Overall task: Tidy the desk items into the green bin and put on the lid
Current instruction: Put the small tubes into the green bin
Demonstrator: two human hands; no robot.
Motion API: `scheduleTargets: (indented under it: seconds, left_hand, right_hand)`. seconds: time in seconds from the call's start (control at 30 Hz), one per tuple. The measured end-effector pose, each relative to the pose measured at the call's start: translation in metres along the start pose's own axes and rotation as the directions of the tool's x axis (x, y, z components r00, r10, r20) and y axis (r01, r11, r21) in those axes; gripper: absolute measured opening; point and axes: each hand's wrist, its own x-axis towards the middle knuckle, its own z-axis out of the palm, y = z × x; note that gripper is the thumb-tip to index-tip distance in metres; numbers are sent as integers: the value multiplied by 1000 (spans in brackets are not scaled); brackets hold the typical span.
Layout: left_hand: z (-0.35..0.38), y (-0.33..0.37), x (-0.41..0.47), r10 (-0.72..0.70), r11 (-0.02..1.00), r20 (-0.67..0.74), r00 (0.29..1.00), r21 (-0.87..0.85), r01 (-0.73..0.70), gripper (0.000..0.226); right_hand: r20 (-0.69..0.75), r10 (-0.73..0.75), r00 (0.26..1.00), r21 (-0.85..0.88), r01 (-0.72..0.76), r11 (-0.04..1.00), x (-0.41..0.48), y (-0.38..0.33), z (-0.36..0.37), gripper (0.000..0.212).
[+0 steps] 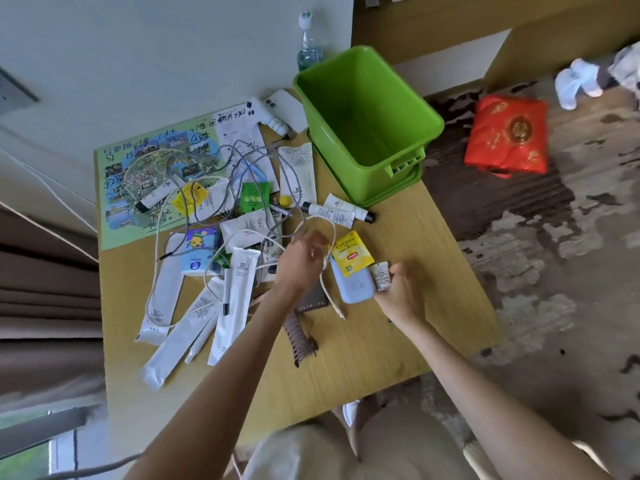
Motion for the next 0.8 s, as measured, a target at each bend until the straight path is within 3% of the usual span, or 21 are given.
scheduleTargets:
  seconds: [0.17,0.3,0.43,0.53,0.8]
  left_hand:
    - [1,6,45,124,986,68,990,103,-131,29]
    - [4,8,81,204,940,104,973,258,-224,26]
    - [11,2,110,175,882,197,965,405,-242,32]
    - [17,-5,118,137,865,253,958,441,-240,35]
    - [19,-16,118,160,825,302,940,481,-296,40]
  right_hand:
    - [-53,30,998,56,-27,998,16,-7,-12,33]
    - [-85,-36,996,111,45,993,37,-24,-27,31]
    - [-147,-128,981,116,145,983,62,-45,-39,12]
    - [-78,-272,959,86,278,957,74,-59,-43,5]
    - [-86,-366,927,-169,349,922,88,-76,-40,29]
